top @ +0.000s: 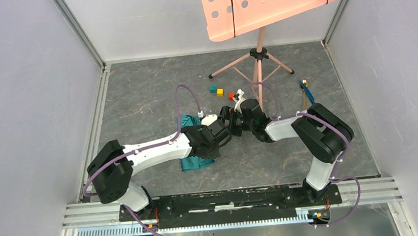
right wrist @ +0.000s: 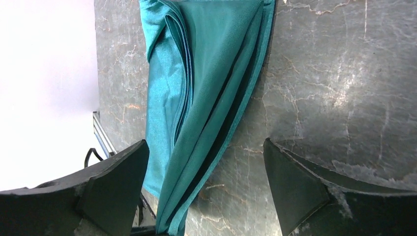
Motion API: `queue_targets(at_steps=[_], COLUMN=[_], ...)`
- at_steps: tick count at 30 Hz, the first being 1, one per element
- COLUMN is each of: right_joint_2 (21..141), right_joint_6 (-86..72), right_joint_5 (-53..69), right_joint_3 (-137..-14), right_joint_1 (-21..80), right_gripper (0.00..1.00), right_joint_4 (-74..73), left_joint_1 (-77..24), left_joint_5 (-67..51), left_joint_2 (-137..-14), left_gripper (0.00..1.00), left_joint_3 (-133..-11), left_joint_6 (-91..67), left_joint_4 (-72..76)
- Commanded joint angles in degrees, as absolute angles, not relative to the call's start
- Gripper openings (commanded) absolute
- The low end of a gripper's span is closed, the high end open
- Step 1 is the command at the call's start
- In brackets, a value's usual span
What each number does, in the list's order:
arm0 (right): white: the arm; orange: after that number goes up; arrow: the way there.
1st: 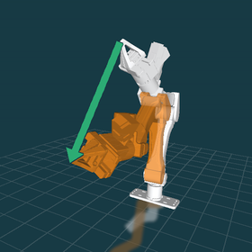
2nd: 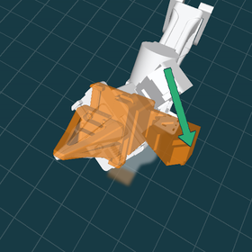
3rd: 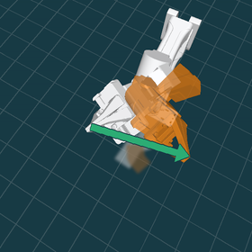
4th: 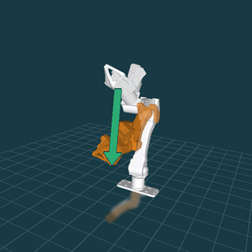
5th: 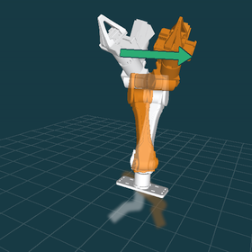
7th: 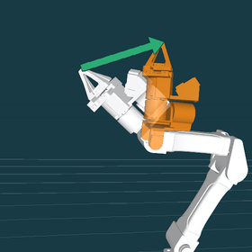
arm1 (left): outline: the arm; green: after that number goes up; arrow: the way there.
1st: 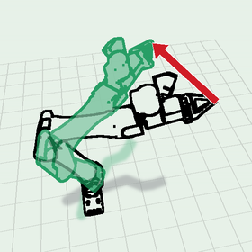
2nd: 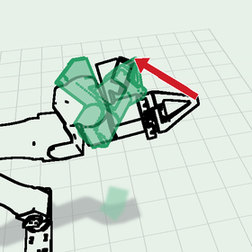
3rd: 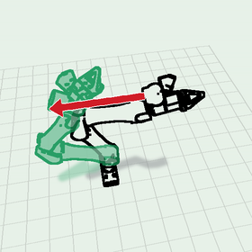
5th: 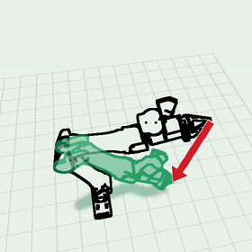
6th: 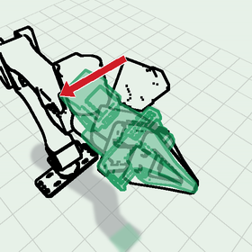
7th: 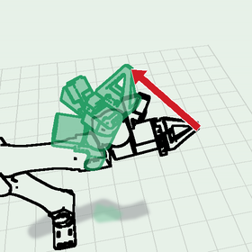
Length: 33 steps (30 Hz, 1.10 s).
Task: Fold the napkin into a case and place the utensils inside
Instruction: Pass from the left arm to the right, then fold the 2/3-rectangle-folded napkin at the center of the board.
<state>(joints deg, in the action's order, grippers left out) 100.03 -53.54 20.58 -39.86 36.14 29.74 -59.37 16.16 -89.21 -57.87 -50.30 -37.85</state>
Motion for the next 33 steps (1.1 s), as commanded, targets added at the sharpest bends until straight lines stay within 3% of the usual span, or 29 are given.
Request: queue_targets(at_steps=[1, 8, 15, 20, 24, 26, 27, 29, 31, 33], right_joint_2=[102.8, 106.0, 108.2, 108.9, 109.2, 109.6, 109.9, 109.3, 108.9, 109.5], right_joint_6=[-56.6, -58.1, -57.8, -57.2, -56.4, -54.8, -53.8, -50.4, -46.8, -44.2], right_joint_5=[21.7, 21.5, 20.9, 20.6, 20.1, 20.2, 20.8, 21.1, 20.9, 22.6], right_joint_3=[-42.2, -41.8, -42.8, -42.9, -42.8, -43.2, -43.0, -41.9, -40.8, -41.4], right_joint_1=[37.2, 38.4, 38.6, 38.6, 38.5, 38.6, 38.4, 38.2, 38.2, 37.8], right_gripper=[0.90, 0.70, 0.61, 0.48, 0.30, 0.09, 0.00, 0.00, 0.00, 0.00], right_joint_4=[34.9, 38.4, 39.5, 39.8, 40.9, 41.5, 42.5, 44.8, 46.4, 46.4], left_joint_1=[-59.4, -59.4, -59.3, -59.4, -59.4, -59.4, -59.4, -59.3, -58.5, -56.5], left_joint_5=[16.7, 16.3, 16.0, 15.6, 15.0, 14.2, 13.6, 11.8, 7.8, 4.2], left_joint_2=[-86.2, -86.0, -86.3, -86.7, -87.0, -87.1, -87.2, -87.0, -85.3, -82.8], left_gripper=[0.02, 0.02, 0.02, 0.02, 0.02, 0.02, 0.04, 0.19, 0.44, 0.54], left_joint_3=[-57.5, -57.5, -57.5, -57.4, -57.5, -57.3, -57.1, -56.8, -55.4, -53.7], left_joint_6=[-50.5, -50.6, -50.6, -50.6, -50.6, -50.6, -50.6, -50.6, -50.7, -51.0], left_joint_4=[-35.9, -35.3, -35.3, -34.9, -34.5, -33.6, -33.1, -31.7, -28.8, -26.7])
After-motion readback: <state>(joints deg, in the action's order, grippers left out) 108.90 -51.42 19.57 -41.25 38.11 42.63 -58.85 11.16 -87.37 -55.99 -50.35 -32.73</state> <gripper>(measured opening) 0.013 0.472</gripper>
